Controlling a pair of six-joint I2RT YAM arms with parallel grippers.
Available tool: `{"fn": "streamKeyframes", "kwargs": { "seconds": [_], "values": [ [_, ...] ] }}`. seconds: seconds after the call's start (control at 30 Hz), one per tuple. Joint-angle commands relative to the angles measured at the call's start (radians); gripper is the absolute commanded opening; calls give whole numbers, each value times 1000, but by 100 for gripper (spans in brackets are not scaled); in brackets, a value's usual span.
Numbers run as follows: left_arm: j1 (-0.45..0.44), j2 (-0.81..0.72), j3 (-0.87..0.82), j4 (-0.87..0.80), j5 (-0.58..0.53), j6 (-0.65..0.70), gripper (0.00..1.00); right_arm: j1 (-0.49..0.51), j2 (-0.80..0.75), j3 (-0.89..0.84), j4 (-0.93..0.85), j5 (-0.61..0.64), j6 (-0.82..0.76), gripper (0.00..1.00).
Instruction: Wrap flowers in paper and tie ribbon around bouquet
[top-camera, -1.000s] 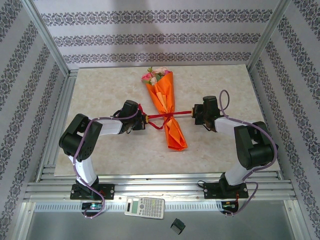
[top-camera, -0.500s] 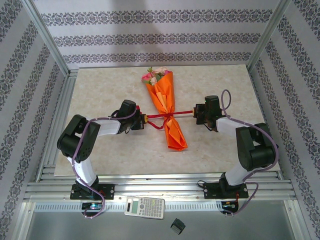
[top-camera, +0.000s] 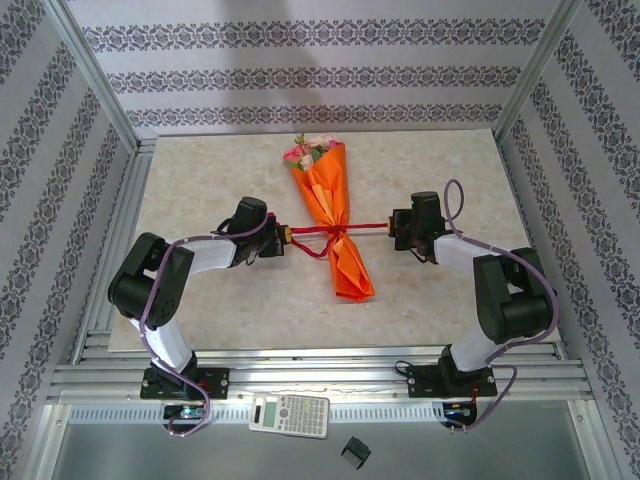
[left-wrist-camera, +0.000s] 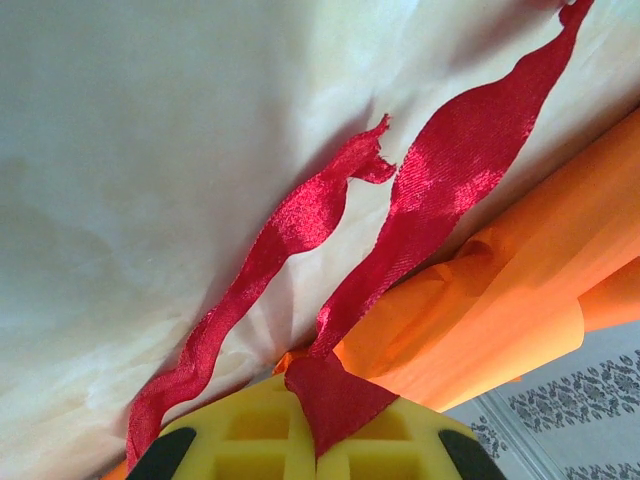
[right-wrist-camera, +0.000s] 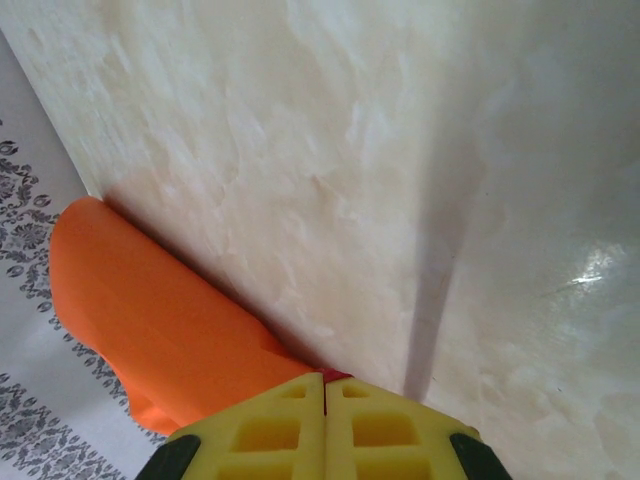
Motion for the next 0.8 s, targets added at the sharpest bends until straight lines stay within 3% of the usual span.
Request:
{"fn": "streamKeyframes", "kwargs": {
  "seconds": [0.0,0.43,0.6,0.7,0.77],
  "values": [
    [48,-23,-27,-90,-73,14,0,-42,-43,4,-48,148,-21,0],
    [54,-36,-36,-97,-70,24,0,-78,-82,1,-97,159,-58,0],
    [53,-5,0,-72,-34,33,0,-63,-54,33,-88,110,-71,0],
    [52,-22,27,-100,-25,52,16,-14,-46,74,-143,76,-60,1],
    [52,-63,54,-171,-41,85,29,21,-43,88,-174,55,-32,17]
  ]
}}
